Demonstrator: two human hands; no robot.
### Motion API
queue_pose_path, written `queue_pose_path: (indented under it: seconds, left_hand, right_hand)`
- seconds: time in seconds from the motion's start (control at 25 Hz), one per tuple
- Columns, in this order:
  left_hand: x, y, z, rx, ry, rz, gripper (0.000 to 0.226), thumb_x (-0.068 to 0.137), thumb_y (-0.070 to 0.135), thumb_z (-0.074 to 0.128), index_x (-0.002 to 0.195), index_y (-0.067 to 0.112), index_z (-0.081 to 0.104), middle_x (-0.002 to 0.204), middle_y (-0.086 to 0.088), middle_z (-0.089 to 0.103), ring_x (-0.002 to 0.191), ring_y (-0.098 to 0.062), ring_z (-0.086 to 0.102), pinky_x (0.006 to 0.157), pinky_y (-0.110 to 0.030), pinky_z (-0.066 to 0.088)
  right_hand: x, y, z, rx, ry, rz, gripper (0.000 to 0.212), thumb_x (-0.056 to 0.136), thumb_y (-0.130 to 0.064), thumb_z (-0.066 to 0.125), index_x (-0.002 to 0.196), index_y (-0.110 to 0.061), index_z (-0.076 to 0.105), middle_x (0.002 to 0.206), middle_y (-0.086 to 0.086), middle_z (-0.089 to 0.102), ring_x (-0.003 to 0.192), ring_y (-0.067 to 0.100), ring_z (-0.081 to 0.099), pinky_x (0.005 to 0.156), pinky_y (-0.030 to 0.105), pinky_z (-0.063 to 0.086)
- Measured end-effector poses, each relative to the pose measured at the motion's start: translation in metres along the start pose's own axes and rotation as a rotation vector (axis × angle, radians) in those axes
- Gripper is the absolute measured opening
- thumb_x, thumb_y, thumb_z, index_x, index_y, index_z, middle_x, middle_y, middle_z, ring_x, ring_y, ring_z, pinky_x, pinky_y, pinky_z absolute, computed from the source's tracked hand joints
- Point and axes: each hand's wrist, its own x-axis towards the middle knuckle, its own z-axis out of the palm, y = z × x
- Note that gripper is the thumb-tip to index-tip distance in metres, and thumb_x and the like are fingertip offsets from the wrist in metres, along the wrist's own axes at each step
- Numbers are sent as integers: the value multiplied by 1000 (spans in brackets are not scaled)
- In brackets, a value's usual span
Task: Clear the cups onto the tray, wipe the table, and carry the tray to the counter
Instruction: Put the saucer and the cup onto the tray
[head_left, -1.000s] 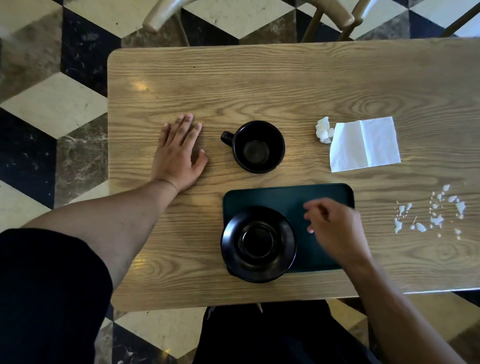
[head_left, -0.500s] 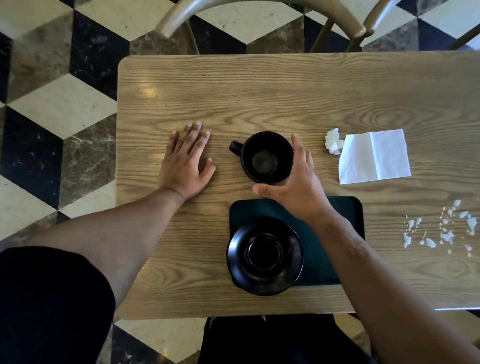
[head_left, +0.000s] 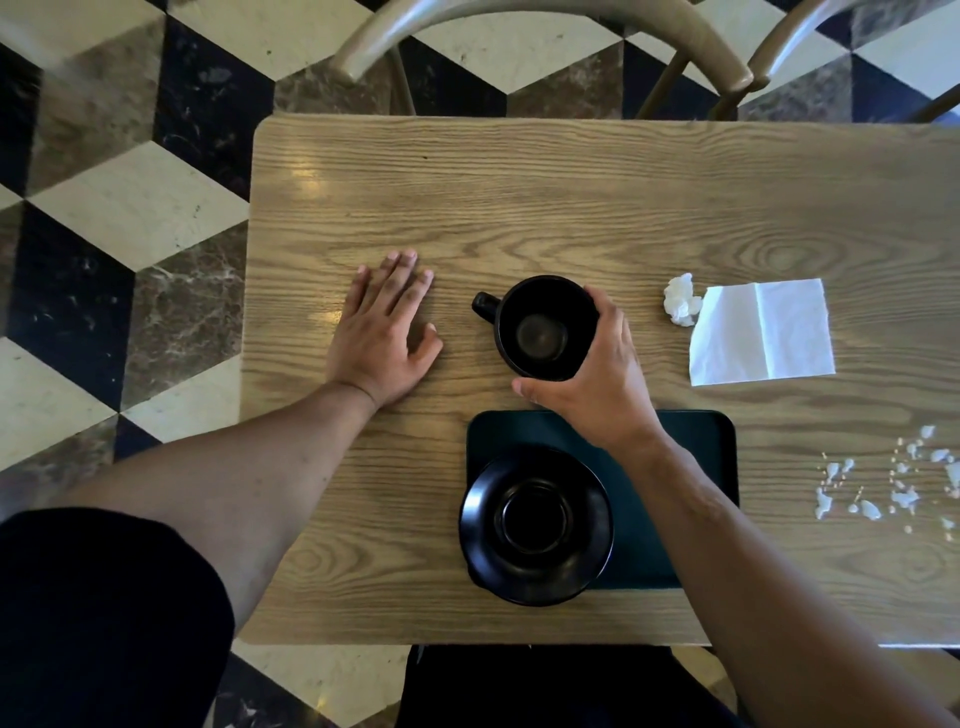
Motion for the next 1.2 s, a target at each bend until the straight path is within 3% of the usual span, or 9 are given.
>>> queue_pose_path:
  seconds: [0.16, 0.32, 0.6, 0.8, 0.96, 1.08, 1.2]
  left_hand:
    - [0, 0, 0, -7, 2, -8, 63, 97, 35, 48, 154, 8, 45, 168, -14, 32, 157, -29, 24, 127, -56, 19]
    - [0, 1, -1, 2, -28, -17, 64, 97, 36, 46, 156, 10, 42, 169, -13, 30, 158, -27, 21, 128, -54, 16]
    - [0, 2, -1, -4, -13, -23, 64, 96, 37, 46, 154, 10, 45, 167, -13, 33, 157, -28, 25, 128, -54, 16]
    - [1, 3, -1, -4, -27, -28, 65, 96, 38, 45, 154, 9, 46, 167, -13, 33, 157, -28, 25, 128, -54, 17]
    - [1, 2, -2, -1, -32, -34, 65, 96, 39, 44, 154, 9, 46, 168, -13, 32, 157, -28, 24, 128, -54, 17]
    - [1, 2, 0, 3, -31, -34, 64, 96, 39, 44, 153, 9, 46, 168, -13, 32, 157, -28, 24, 128, -53, 16]
    - [1, 1, 0, -6, -36, -39, 65, 96, 39, 44, 154, 10, 45, 168, -12, 31, 158, -27, 23, 129, -52, 14]
  right_hand:
    - [2, 5, 1, 10, 26, -32, 112, 60, -33, 96, 150, -21, 31, 142, -5, 44, 126, 2, 40, 89, 2, 31]
    - [-4, 7, 0, 99, 52, -47, 108, 59, -34, 98, 147, -21, 36, 140, -7, 49, 128, 4, 47, 93, -1, 34]
    - [-50, 27, -45, 162, 72, -89, 109, 56, -25, 100, 146, -31, 38, 140, -10, 57, 132, 3, 53, 108, 23, 42]
    - [-86, 55, -72, 53, 10, -77, 114, 53, -24, 100, 148, -31, 36, 137, -10, 56, 130, 7, 53, 101, 6, 37]
    - [-103, 74, -74, 43, -8, -71, 114, 53, -26, 100, 145, -42, 34, 139, -3, 54, 131, 11, 52, 104, 8, 37]
    - [-107, 83, -71, 42, -12, -56, 115, 53, -33, 100, 149, -30, 36, 141, -1, 54, 133, 11, 51, 107, 19, 39]
    - [-108, 89, -69, 37, -6, -44, 118, 54, -28, 100, 153, -24, 35, 142, -2, 54, 134, 8, 50, 105, 9, 36]
